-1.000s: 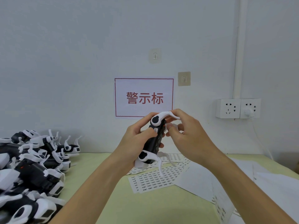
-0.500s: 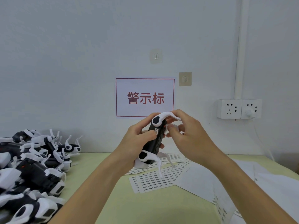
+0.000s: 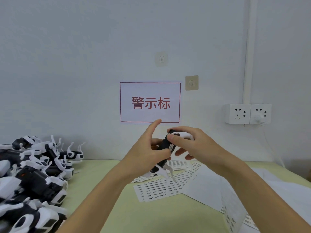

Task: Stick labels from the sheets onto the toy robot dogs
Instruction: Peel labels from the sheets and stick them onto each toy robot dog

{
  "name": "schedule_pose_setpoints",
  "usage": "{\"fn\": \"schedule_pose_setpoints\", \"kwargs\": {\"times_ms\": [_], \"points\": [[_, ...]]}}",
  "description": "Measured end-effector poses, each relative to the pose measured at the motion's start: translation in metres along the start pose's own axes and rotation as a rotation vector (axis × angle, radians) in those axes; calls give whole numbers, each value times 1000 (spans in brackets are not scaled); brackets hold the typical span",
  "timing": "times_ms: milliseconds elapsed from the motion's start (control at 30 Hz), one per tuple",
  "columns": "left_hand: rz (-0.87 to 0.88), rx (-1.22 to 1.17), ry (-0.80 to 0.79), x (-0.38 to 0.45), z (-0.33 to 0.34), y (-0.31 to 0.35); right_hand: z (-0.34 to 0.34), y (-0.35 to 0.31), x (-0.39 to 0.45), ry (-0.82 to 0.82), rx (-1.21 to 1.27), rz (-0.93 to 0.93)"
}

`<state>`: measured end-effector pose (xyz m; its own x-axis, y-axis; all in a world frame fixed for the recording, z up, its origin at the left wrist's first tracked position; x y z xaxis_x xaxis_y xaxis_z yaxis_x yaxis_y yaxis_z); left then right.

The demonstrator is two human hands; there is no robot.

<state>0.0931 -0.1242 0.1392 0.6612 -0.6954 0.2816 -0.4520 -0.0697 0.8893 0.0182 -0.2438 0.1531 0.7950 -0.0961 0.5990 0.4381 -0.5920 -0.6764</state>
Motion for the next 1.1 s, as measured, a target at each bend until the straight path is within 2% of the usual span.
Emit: {"fn": "schedule_pose_setpoints", "kwargs": {"times_ms": [100, 233, 300, 367, 433, 500, 667, 1100], "points": [[-19, 8, 9, 2, 1, -3, -2, 1, 1, 49, 20, -1], [-35, 66, 155, 8, -11, -7, -17, 6, 1, 219, 132, 32], [-109, -29, 170, 12, -17, -14, -21, 7, 2, 280, 243, 51], [-167, -241, 111, 13, -15, -18, -22, 4, 3, 302, 341, 42], [-129, -458, 100, 11, -14, -14, -20, 0, 4, 290, 423, 18], [-12, -534, 164, 8, -20, -4, -17, -5, 3, 263, 492, -20], [201, -455, 286, -7, -29, 20, -10, -19, 2, 195, 556, -95], [332, -389, 227, -37, -35, 77, -19, -56, 2, -52, 448, -264]]}}
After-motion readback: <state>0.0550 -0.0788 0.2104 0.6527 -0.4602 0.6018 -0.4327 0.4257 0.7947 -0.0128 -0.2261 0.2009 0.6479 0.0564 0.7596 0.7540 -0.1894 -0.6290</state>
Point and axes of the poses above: each hand's wrist, its own x-axis towards the middle knuckle, its own z-axis out of the palm, y = z × x, the point moved 7 cm from there along x, towards the middle knuckle, and after that the axes turned 12 degrees about -z, right-handed, at the moved point
